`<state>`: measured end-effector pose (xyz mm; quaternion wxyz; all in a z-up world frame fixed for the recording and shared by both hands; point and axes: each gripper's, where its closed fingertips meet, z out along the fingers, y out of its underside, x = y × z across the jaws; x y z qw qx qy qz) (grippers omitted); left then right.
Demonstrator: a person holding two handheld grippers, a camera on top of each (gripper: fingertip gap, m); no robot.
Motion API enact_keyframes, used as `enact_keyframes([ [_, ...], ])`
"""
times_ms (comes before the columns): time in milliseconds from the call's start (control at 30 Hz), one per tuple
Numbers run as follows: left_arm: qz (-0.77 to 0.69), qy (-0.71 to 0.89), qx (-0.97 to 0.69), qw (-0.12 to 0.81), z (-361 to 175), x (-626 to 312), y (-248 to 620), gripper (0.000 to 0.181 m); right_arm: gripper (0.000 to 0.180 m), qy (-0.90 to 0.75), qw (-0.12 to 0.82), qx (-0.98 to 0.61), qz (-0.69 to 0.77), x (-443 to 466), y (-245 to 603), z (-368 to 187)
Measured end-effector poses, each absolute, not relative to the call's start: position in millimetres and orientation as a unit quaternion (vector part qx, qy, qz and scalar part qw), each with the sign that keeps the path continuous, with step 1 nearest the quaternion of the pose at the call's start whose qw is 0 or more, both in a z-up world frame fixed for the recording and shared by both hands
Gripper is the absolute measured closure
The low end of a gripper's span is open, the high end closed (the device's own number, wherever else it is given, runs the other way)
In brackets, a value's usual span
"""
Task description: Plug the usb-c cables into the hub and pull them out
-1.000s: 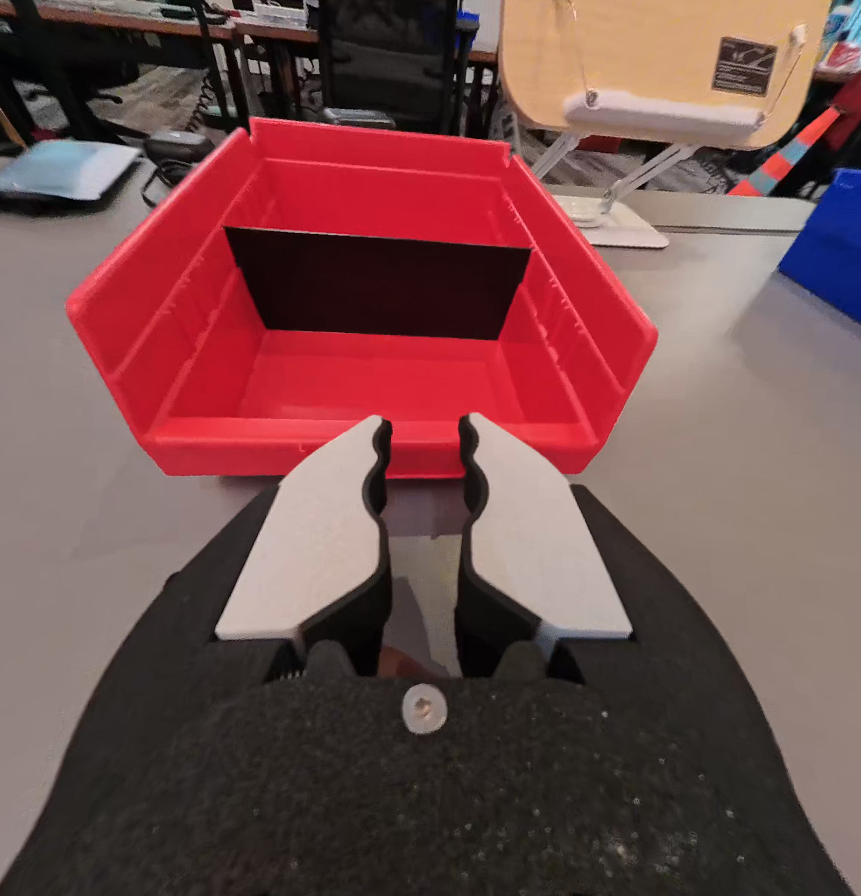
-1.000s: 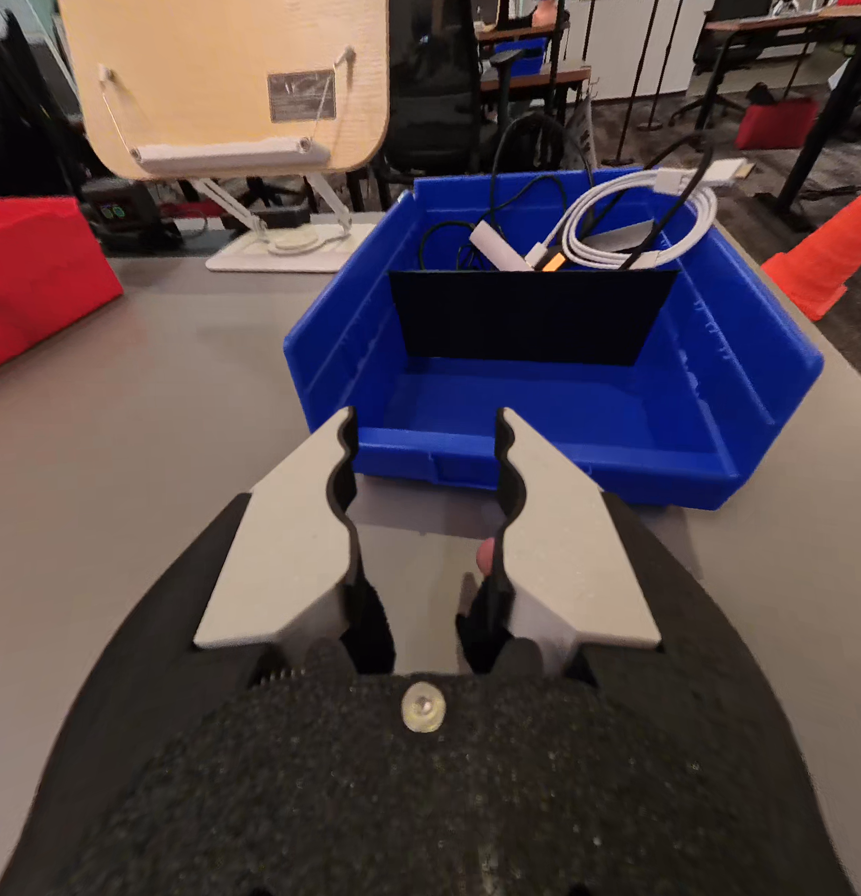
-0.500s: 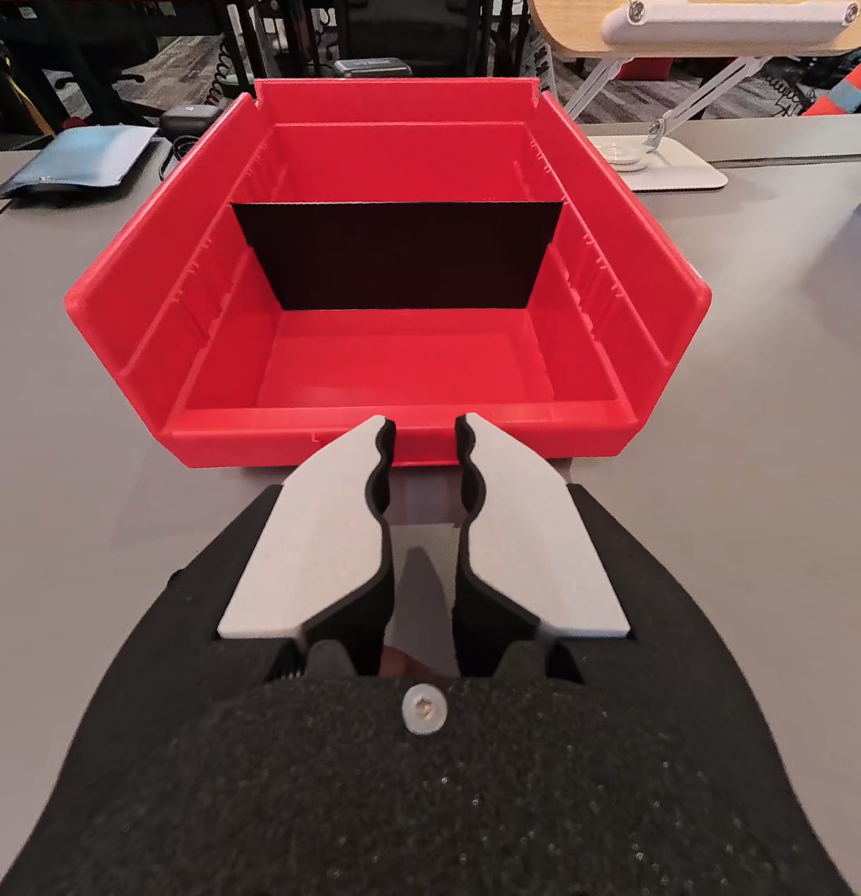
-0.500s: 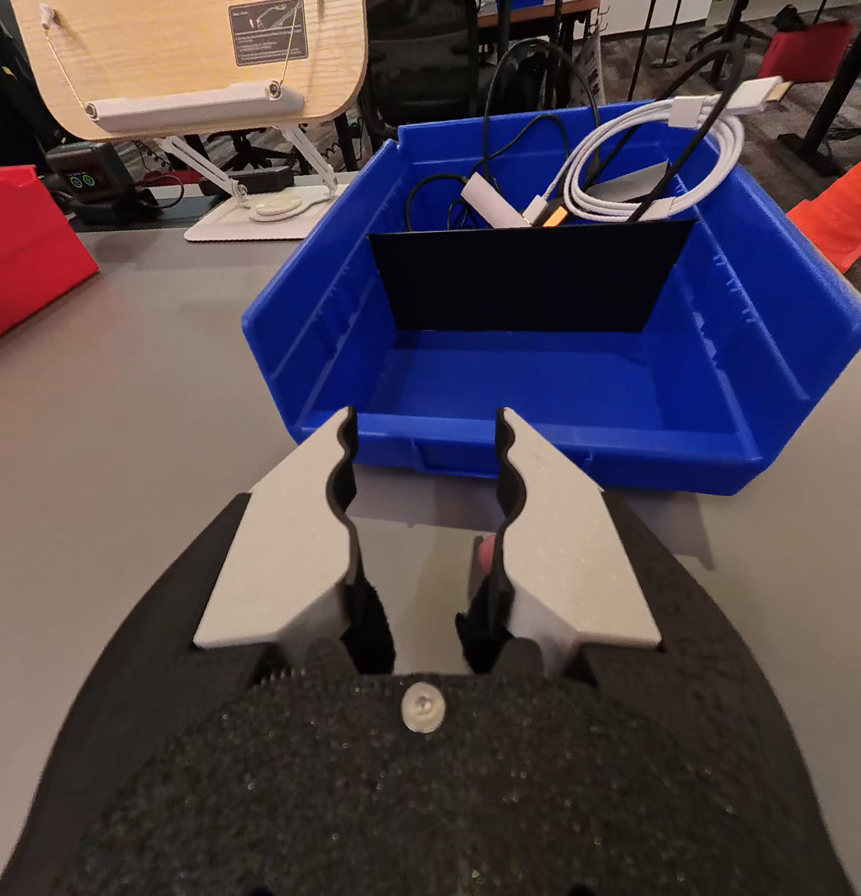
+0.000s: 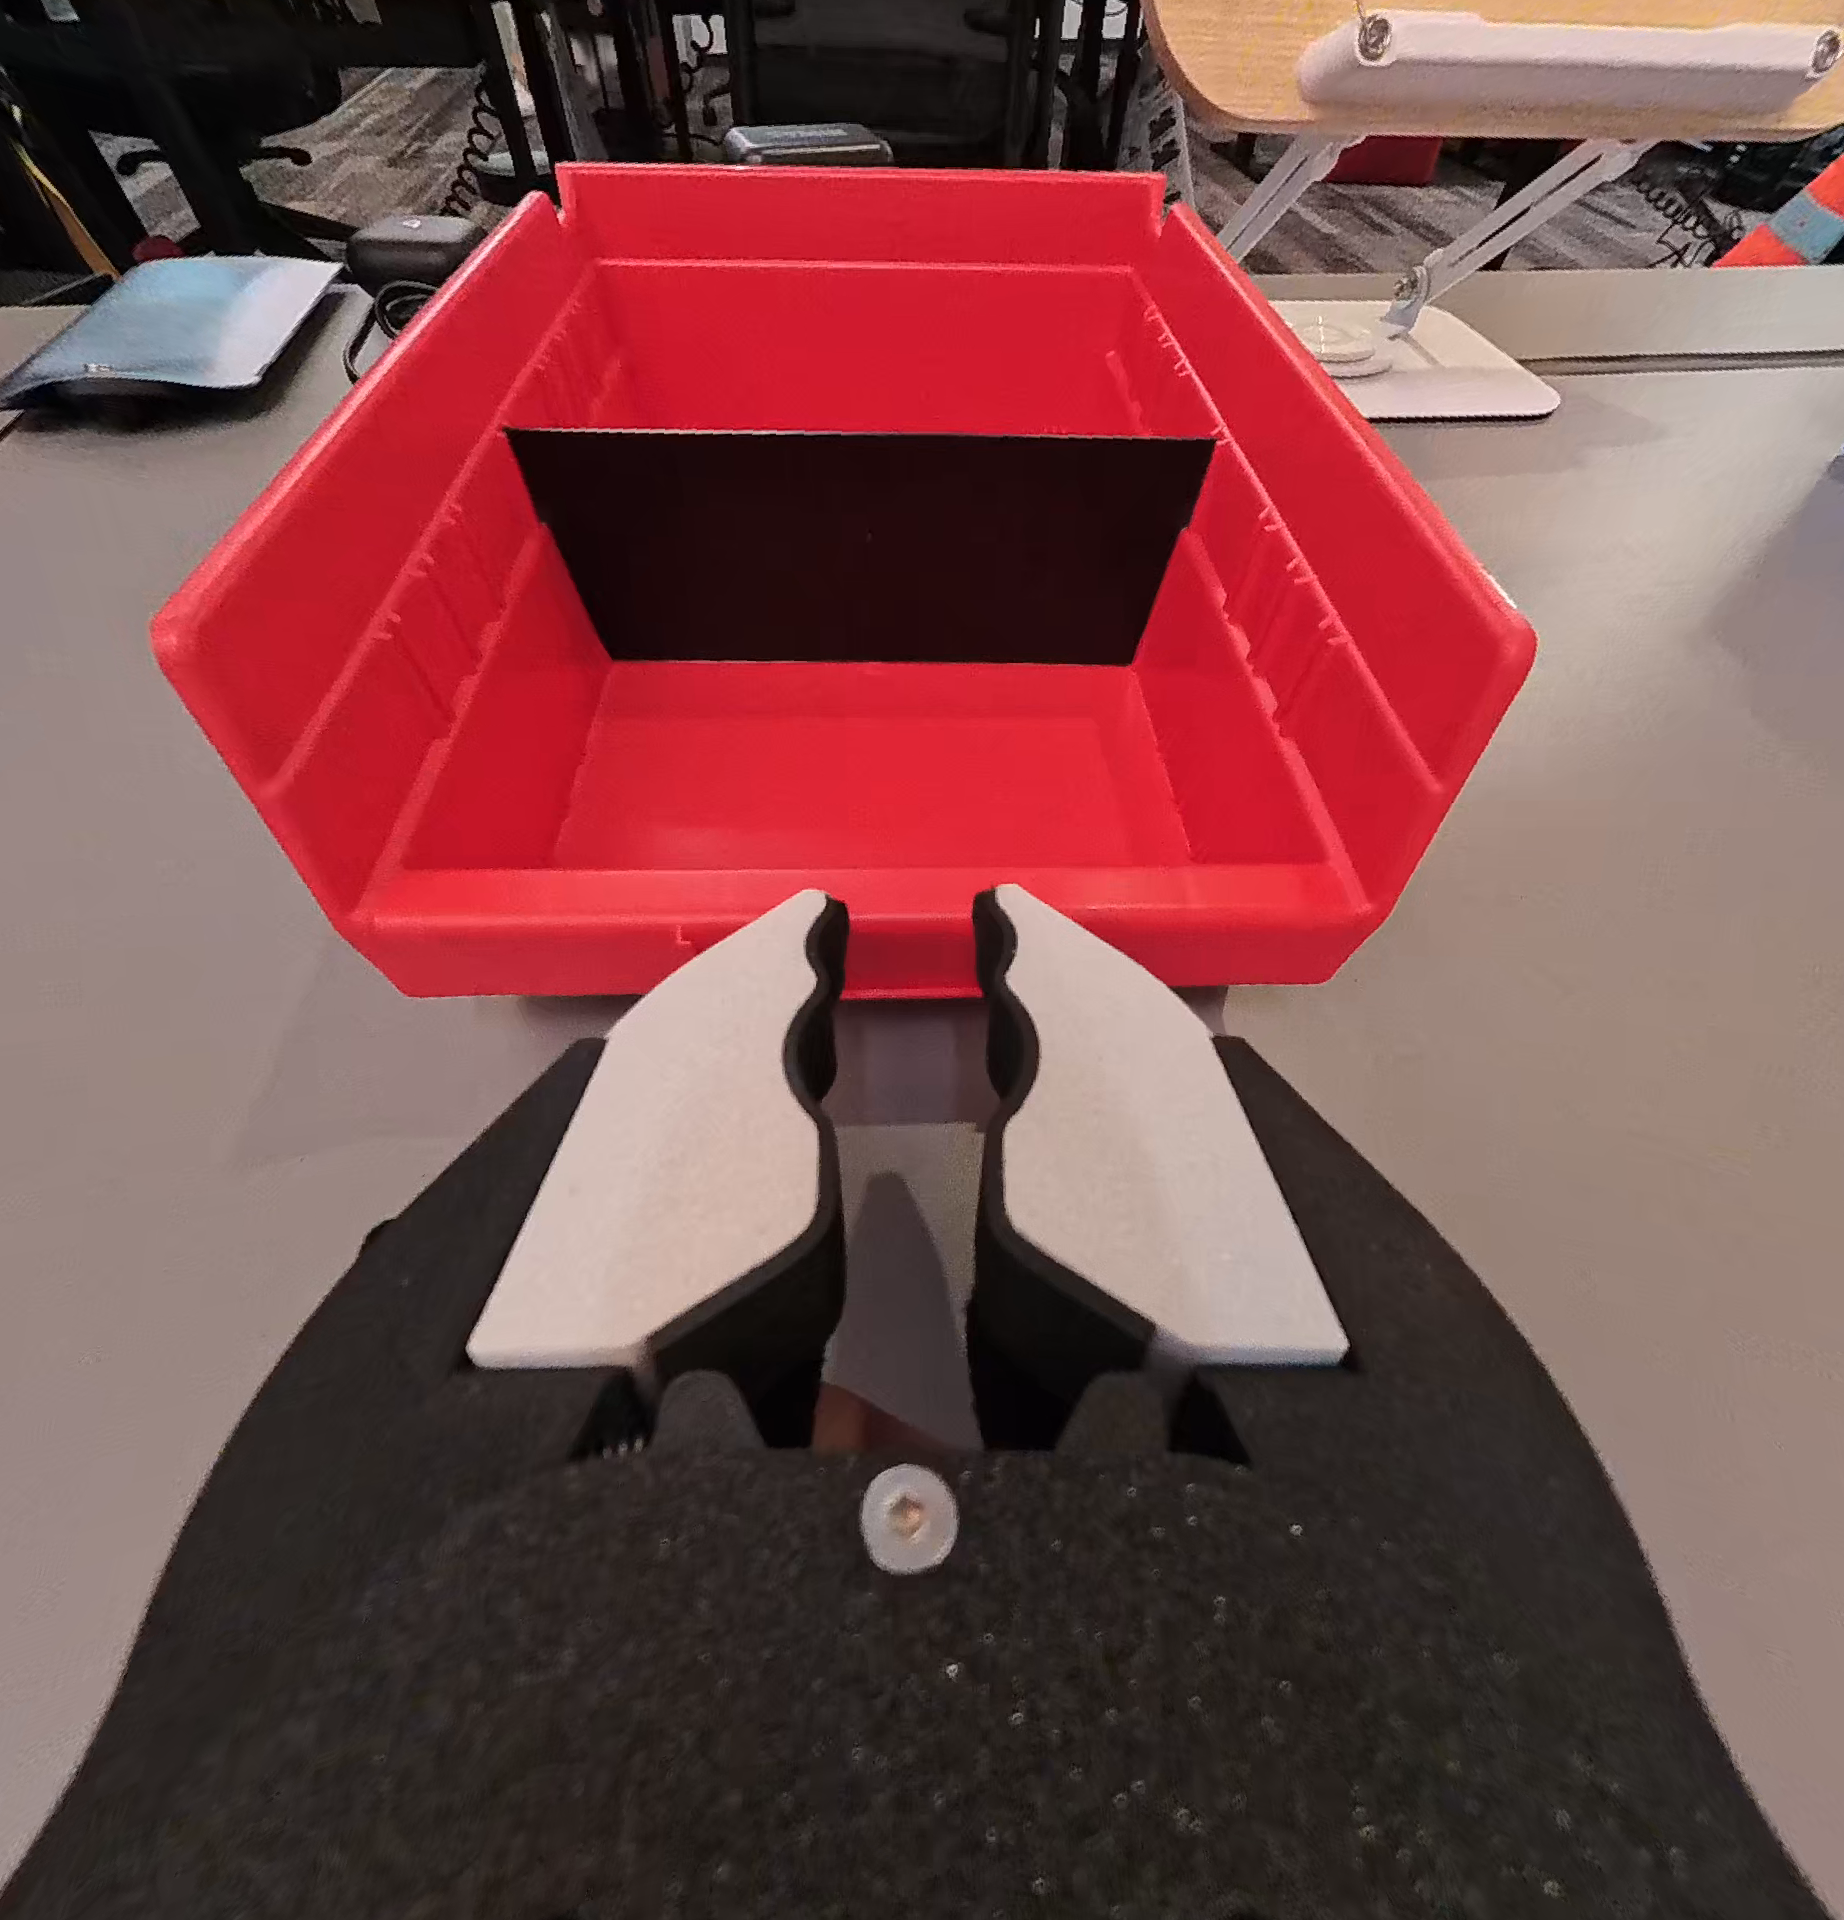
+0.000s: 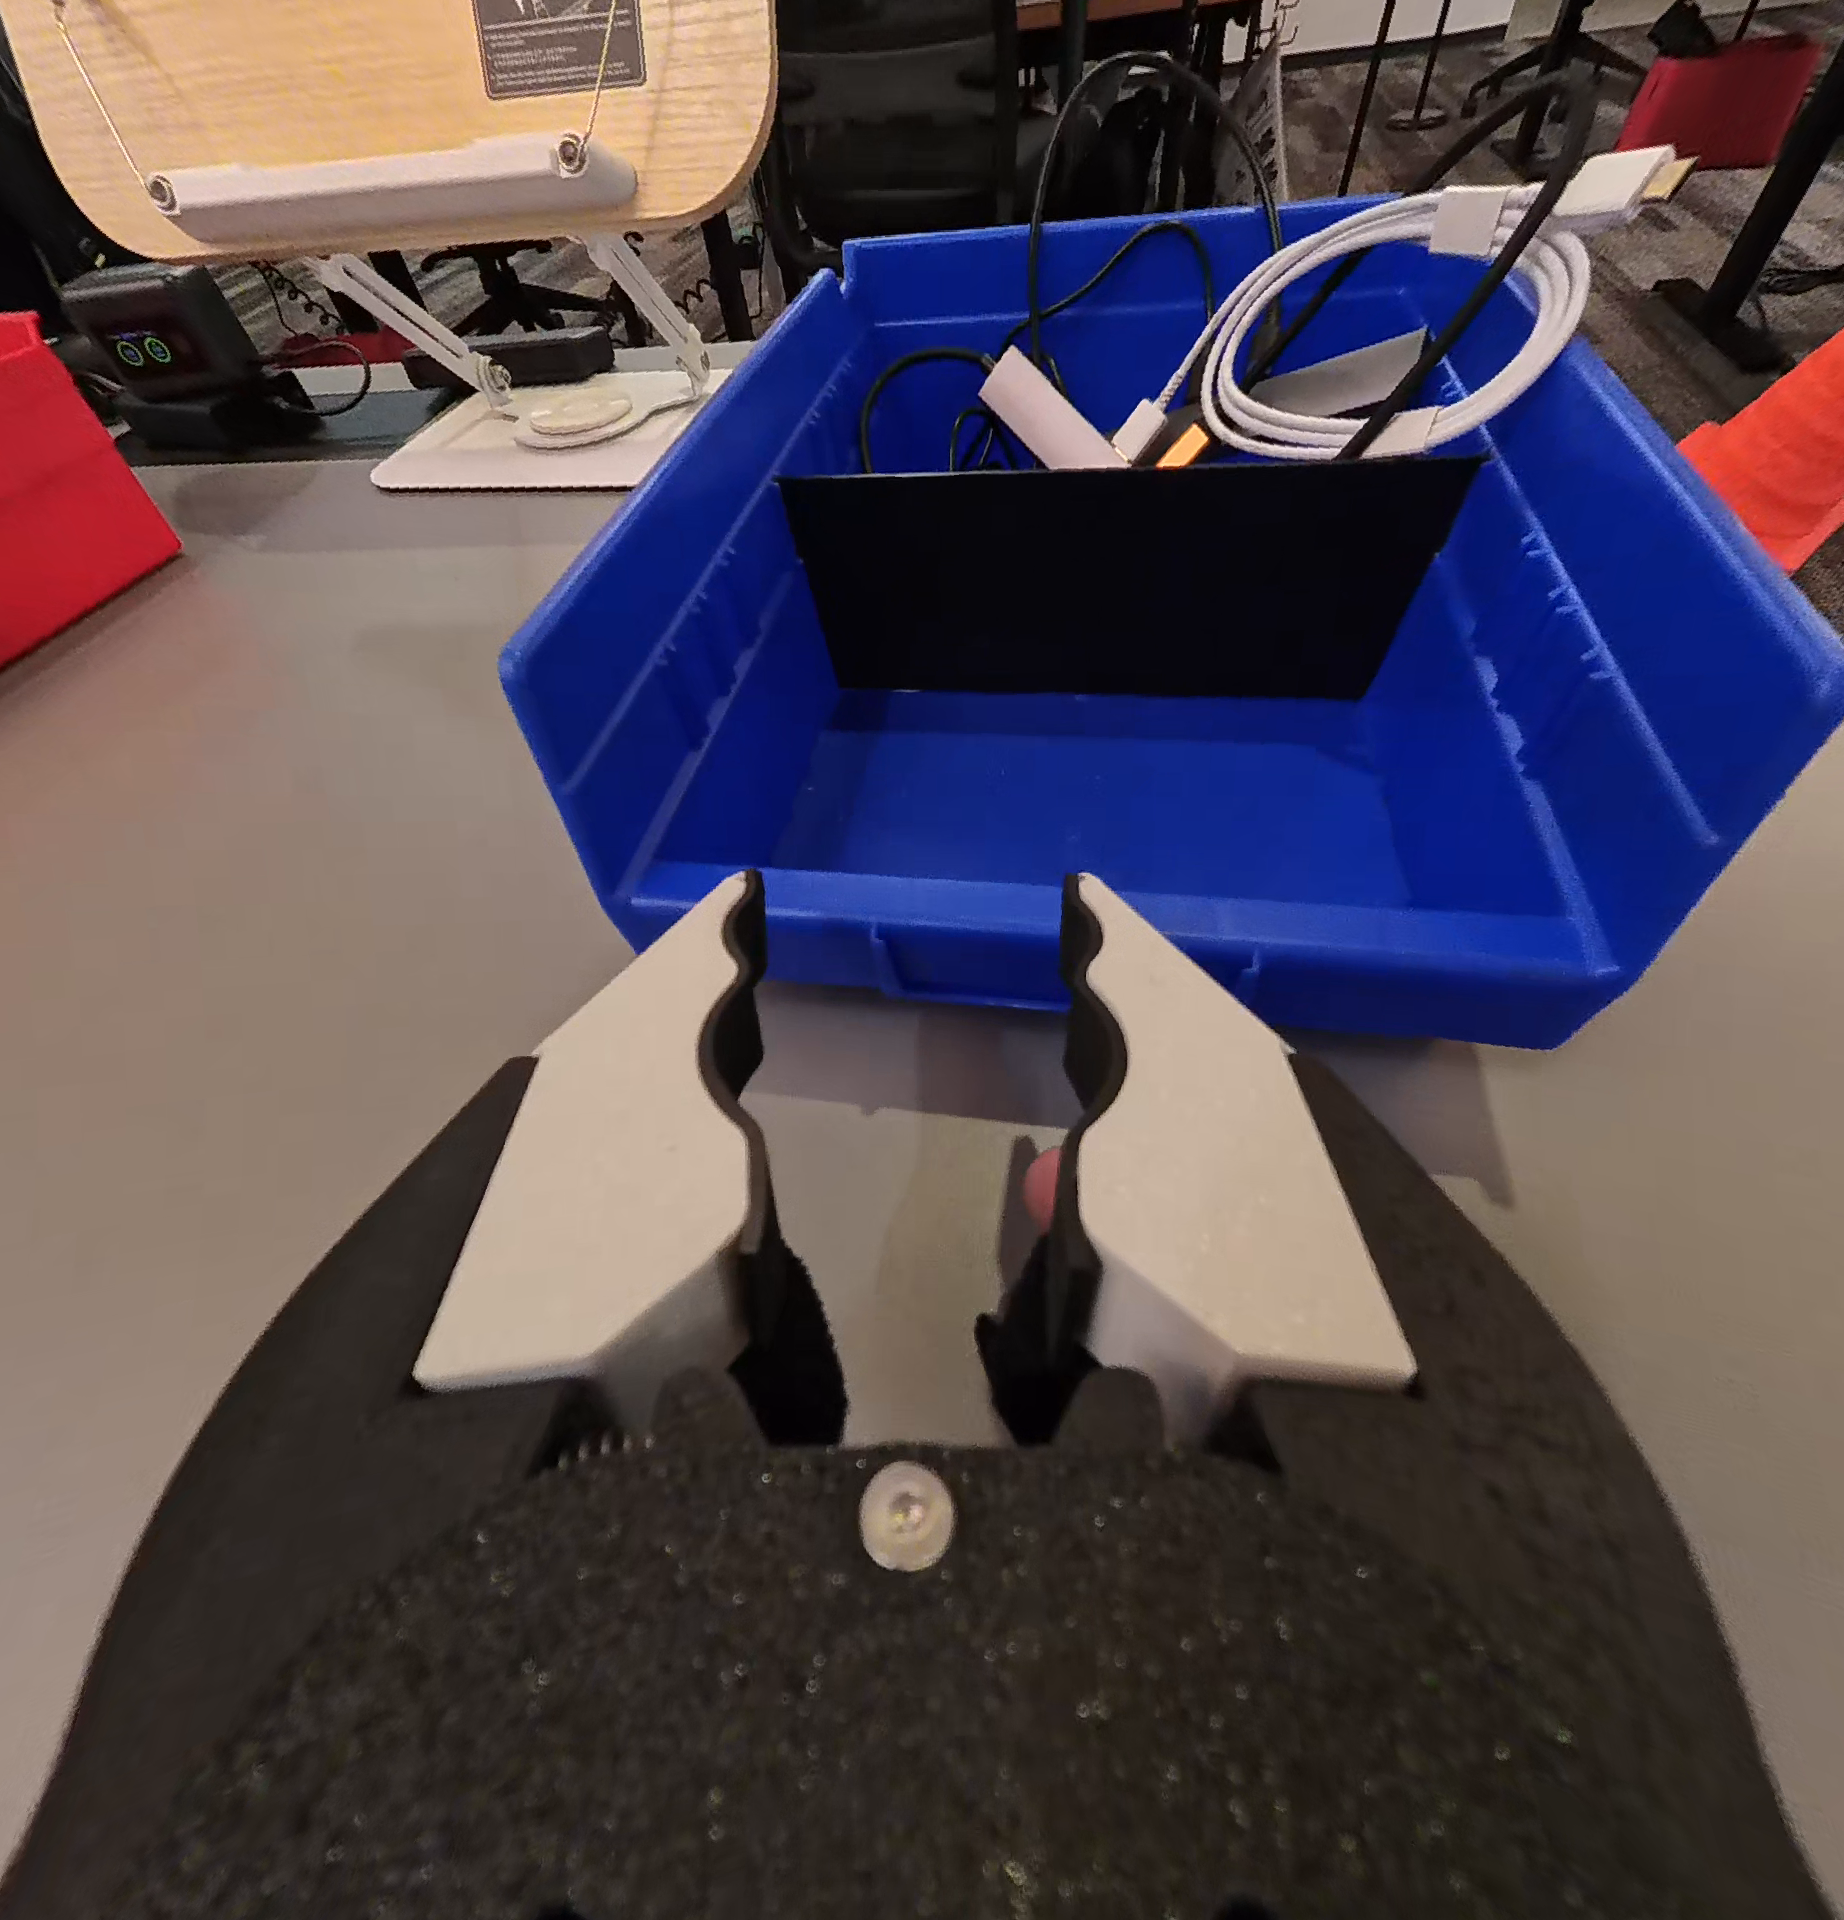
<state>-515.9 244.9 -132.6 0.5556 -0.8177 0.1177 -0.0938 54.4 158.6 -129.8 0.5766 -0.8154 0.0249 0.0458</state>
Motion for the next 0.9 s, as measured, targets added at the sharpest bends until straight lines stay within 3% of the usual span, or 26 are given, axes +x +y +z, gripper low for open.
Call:
enact_keyframes([
  [300,-0.100,0.141,-0.798,0.577,-122,-499,233,0.153,0.122,0.018,0.600,-0.797,0.066,45,160,-117],
  [400,-0.147,0.159,-0.792,0.571,-110,-466,210,0.138,0.121,-0.019,0.624,-0.773,0.114,3,167,-98],
  [533,-0.168,0.187,-0.773,0.582,-92,-413,165,0.121,0.117,-0.042,0.591,-0.800,0.097,-39,196,-113],
  [667,-0.253,0.221,-0.777,0.532,-97,-353,124,0.136,0.117,-0.034,0.577,-0.813,0.062,-44,214,-119],
  [900,-0.218,0.340,-0.755,0.516,-121,-280,104,0.131,0.128,-0.121,0.563,-0.797,0.181,-104,174,-114],
])
